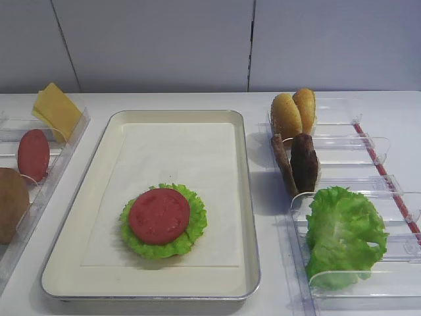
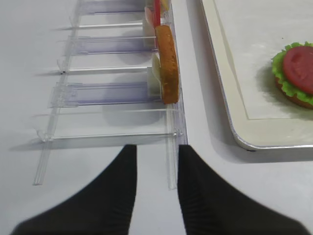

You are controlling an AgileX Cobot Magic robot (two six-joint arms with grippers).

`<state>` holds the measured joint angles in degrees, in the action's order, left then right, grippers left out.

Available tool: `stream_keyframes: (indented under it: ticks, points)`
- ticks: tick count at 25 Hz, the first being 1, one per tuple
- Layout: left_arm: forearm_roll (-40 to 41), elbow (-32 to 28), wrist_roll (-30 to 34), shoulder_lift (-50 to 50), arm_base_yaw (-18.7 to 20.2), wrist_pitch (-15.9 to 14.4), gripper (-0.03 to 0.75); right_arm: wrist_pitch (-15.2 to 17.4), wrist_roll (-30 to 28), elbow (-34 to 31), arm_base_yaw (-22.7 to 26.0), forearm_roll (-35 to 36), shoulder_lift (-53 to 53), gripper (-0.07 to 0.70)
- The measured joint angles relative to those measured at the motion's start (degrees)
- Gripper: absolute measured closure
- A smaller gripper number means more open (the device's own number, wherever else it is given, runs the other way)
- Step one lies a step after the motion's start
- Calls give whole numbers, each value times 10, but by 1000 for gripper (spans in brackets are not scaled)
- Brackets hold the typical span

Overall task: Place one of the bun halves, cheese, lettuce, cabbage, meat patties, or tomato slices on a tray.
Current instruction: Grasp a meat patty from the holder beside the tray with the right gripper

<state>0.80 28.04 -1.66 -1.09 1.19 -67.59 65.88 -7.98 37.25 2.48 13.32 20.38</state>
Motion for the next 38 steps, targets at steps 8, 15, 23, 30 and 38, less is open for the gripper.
stream_keyframes:
  ticks: [8, 15, 23, 30, 38]
  points:
    - [0, 0, 0, 0, 0, 0, 518, 37, -51, 138, 0, 122, 216, 212]
    - [0, 0, 0, 0, 0, 0, 518, 46, -3, 241, -69, 105, 350, 212]
    - [0, 0, 0, 0, 0, 0, 518, 28, 254, 314, -289, -74, 496, 206]
    - [0, 0, 0, 0, 0, 0, 518, 38, 310, 389, -343, -106, 631, 135]
    - [0, 0, 0, 0, 0, 0, 518, -28, 304, 414, -344, -106, 709, 132]
